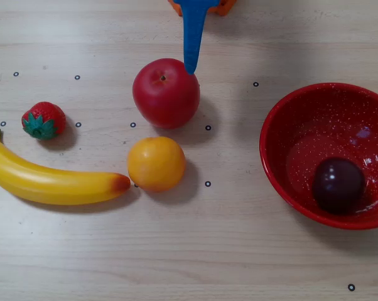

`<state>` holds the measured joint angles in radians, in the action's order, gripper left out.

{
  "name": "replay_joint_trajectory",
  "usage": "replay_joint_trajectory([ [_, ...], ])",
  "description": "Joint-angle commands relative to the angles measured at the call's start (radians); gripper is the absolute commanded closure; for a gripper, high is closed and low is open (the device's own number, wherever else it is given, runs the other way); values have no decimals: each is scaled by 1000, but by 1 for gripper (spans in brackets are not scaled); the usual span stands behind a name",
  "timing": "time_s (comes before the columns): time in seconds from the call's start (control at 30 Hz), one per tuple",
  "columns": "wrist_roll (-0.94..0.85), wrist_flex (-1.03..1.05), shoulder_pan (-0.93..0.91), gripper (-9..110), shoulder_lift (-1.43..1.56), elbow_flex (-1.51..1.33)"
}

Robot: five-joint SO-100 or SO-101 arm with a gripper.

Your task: Put plum in the red bowl.

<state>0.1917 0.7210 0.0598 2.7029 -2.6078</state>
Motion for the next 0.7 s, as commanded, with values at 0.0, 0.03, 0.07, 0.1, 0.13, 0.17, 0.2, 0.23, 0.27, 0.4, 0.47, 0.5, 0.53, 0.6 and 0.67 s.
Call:
replay_joint_trajectory([
  [0.0, -23, -112, 12, 101, 121, -81],
  [0.03, -25, -137, 9, 101, 155, -133],
  [0.07, -25, -166, 6, 101, 189, -187],
  [0.1, -26, -192, 3, 101, 224, -241],
  [0.13, -26, -209, -3, 101, 256, -288],
  [0.17, -31, -230, -9, 101, 285, -331],
  [0.2, -38, -261, -14, 101, 314, -377],
  [0.23, -41, -290, -20, 101, 342, -423],
  [0.27, -49, -321, -25, 101, 364, -466],
  [0.4, -104, -244, -48, 101, 416, -511],
  [0.47, -132, -196, -58, 101, 423, -511],
  [0.5, -147, -176, -63, 101, 428, -511],
  [0.53, -153, -152, -66, 101, 433, -511],
  [0.6, -153, -95, -74, 101, 439, -511],
  [0.67, -155, -23, -75, 101, 445, -511],
])
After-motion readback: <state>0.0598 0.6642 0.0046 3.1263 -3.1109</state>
